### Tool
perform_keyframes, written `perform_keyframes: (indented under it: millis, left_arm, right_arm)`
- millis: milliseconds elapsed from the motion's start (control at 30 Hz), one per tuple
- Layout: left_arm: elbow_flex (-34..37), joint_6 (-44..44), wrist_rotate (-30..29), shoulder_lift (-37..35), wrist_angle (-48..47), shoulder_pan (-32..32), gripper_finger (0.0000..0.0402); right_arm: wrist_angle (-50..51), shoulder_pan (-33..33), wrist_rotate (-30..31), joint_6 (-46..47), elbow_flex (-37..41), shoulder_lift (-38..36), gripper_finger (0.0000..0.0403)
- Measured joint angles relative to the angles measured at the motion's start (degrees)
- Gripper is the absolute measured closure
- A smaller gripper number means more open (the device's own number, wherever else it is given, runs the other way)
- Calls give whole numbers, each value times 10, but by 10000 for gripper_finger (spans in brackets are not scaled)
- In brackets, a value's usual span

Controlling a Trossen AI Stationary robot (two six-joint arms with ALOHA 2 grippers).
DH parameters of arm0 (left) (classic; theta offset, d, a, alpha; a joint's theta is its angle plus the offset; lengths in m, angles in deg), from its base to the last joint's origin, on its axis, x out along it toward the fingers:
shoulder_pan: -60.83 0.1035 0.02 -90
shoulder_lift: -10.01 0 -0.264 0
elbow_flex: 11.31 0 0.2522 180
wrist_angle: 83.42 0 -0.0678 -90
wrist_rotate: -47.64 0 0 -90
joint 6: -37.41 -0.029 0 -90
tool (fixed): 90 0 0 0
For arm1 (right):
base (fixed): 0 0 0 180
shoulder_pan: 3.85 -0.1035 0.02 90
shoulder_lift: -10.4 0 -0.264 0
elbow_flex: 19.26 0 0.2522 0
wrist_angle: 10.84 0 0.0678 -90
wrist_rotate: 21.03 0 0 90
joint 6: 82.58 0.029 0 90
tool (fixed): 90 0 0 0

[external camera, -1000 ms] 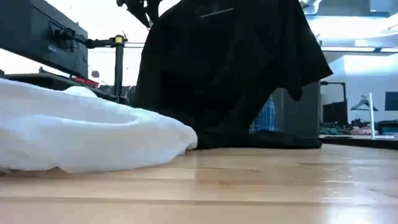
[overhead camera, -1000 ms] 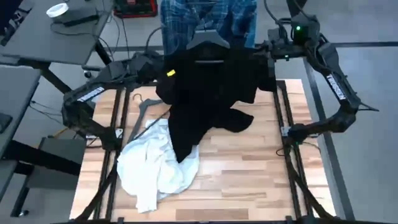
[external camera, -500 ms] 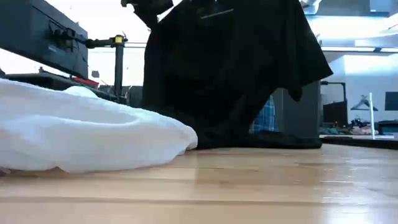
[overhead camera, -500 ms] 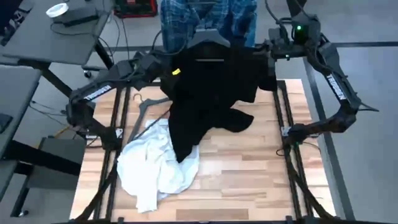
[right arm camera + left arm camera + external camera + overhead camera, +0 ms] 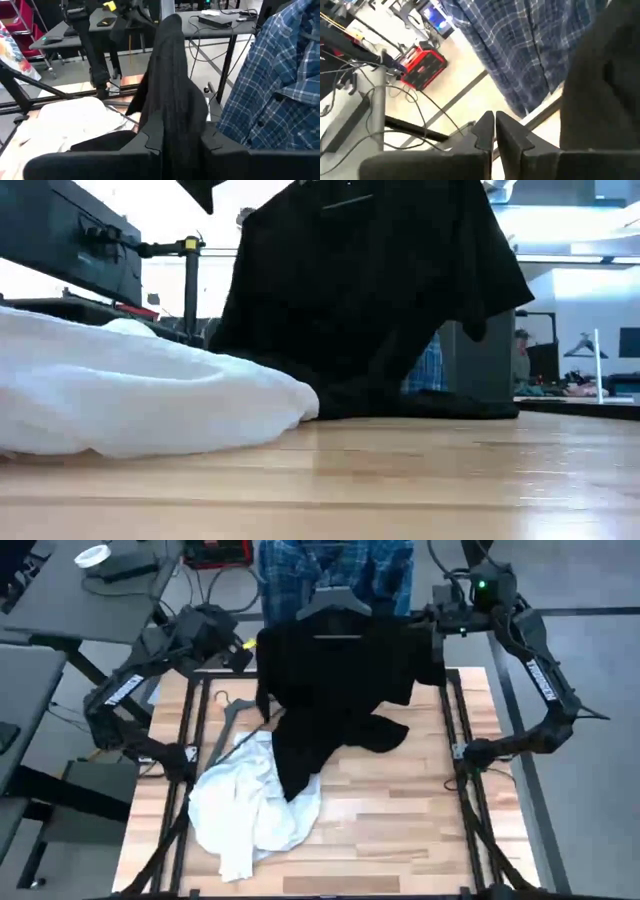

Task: Hang clothes
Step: Hang the black shirt on the rack

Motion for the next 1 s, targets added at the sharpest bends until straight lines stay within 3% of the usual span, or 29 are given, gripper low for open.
perform_keyframes:
  millis: [200,367,1000]
  left_arm:
    - [0,42,90,0,1,24,323]
    - [0,-8,104,0,20,37,283]
    - [0,-133,104,0,31,38,279]
  right_arm:
    - [-100,4,71,82,-1,25,373]
    - [-183,2,107,122,-1,74,373]
    - [-397,31,150,189,0,213,373]
